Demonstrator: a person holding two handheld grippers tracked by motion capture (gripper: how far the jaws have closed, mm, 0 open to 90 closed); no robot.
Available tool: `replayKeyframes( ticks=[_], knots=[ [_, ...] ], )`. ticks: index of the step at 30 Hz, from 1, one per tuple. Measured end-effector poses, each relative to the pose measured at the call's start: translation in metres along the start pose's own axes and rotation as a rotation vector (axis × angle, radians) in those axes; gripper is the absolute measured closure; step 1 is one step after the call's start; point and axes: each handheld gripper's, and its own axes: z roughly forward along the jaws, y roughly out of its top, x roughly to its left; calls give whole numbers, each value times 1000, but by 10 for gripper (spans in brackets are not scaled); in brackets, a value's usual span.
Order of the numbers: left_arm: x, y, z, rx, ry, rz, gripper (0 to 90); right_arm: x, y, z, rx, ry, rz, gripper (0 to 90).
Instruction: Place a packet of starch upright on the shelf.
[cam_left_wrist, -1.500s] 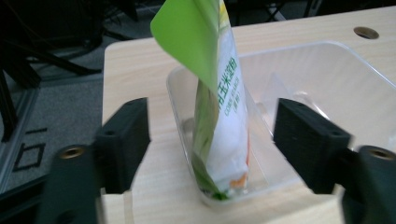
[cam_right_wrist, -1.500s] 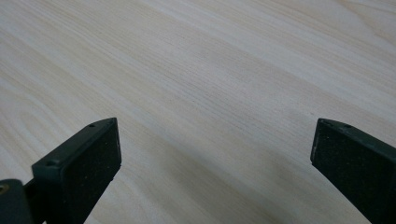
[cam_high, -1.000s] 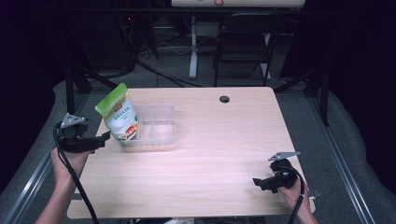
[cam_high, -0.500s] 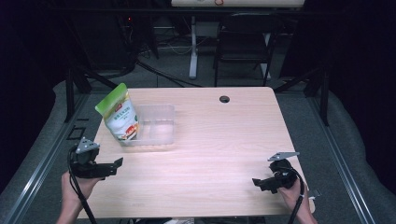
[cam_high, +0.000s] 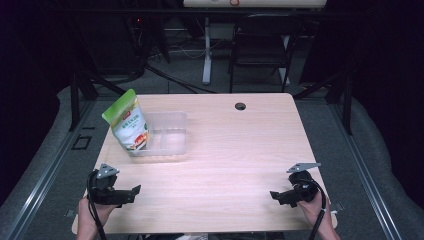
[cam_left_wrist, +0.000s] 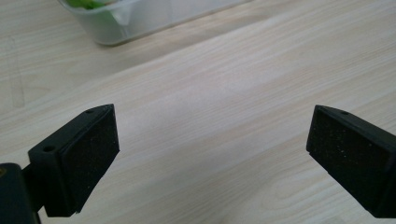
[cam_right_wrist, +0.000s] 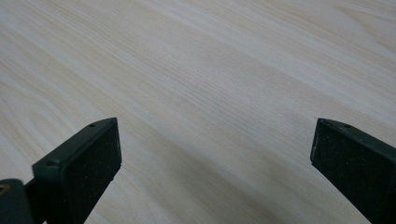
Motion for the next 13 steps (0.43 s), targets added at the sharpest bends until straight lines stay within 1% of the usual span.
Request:
replayKeyframes(
  ticks=[2,3,5,6,7,9,10,12,13],
  knots=[
    [1,-1,3,12,-6,0,18,-1,0,-1,-4,2,4,16],
    [2,-1,4,14,-1,1,15,-1,0,0,-3,2,5,16],
    [5,-1,6,10,-1,-5,9,-1,0,1,2,2,7,16],
    [6,-1,7,12,-5,-6,5,-2,1,1,2,10,0,15],
    [7,-1,8,11,-6,-11,5,-1,1,2,5,6,-4,15],
    [8,-2,9,3,-21,-14,4,-1,1,1,1,11,-3,15],
    [8,-1,9,3,-17,-11,4,-1,1,1,-1,2,-3,15],
    [8,-1,9,-1,-23,-13,4,-2,0,1,0,1,5,15],
    [8,-2,9,1,-19,-12,4,-1,0,1,0,0,7,15]
  ],
)
